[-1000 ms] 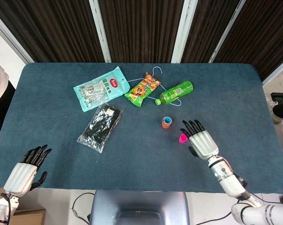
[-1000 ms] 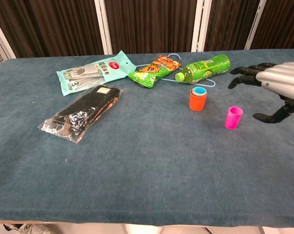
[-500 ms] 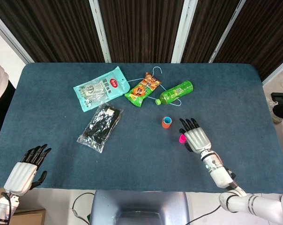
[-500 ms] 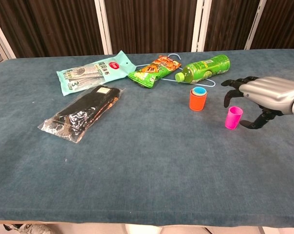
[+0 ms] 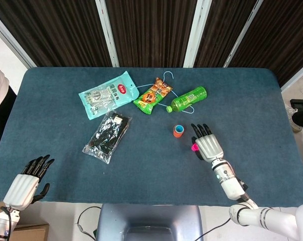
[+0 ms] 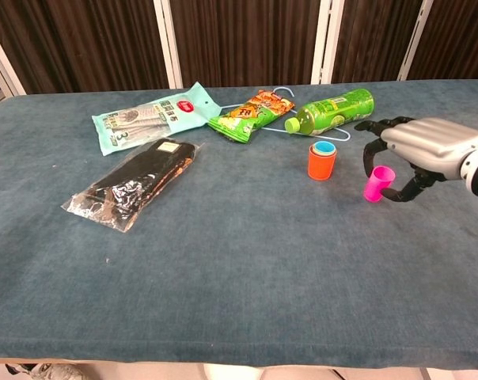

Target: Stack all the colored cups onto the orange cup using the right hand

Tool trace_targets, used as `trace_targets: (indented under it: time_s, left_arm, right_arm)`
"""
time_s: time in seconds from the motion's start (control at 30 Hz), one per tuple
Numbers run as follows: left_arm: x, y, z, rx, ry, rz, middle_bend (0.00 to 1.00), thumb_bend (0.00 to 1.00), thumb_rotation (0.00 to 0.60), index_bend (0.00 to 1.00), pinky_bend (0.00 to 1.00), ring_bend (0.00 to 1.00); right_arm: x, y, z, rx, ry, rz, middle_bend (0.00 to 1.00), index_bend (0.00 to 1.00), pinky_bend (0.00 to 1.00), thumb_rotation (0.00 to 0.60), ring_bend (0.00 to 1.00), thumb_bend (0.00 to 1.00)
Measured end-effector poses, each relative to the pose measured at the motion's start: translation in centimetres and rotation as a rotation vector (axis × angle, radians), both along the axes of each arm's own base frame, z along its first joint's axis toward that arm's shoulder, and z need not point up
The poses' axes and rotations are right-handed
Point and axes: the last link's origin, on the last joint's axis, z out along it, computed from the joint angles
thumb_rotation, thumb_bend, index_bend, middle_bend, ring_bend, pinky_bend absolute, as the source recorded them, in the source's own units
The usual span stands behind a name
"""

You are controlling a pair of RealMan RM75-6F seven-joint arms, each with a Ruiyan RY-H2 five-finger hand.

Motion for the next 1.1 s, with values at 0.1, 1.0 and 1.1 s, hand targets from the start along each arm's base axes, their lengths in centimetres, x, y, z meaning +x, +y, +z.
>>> trace_targets:
  time_s: [0.1, 1.0, 1.1]
  left_arm:
    - [0.0, 0.0, 0.0, -0.001, 0.0, 0.0, 0.0, 0.47, 0.6, 0.0, 0.12, 0.0]
    - [0.0, 0.1, 0.1, 0.002, 0.004, 0.004, 0.0, 0.47, 0.6, 0.0, 0.12, 0.0]
    - [0.0, 0.1, 0.0, 0.0, 0.004, 0.002, 0.0, 0.47, 0.6, 0.0, 0.12, 0.0]
  right_arm:
    - [0.9, -0.3, 0.6, -0.036, -0.05, 0.011, 0.06, 0.65, 0.0, 0.6, 0.0, 0.47]
    - [7.6, -5.6, -2.2, -0.129, -0.138, -0.035, 0.07, 0.56, 0.0, 0.6, 0.0, 0.47]
    - [7.4, -5.5, -2.3, -0.119, -0.125, -0.047, 0.05, 0.35, 0.0, 0.6, 0.0, 0.47]
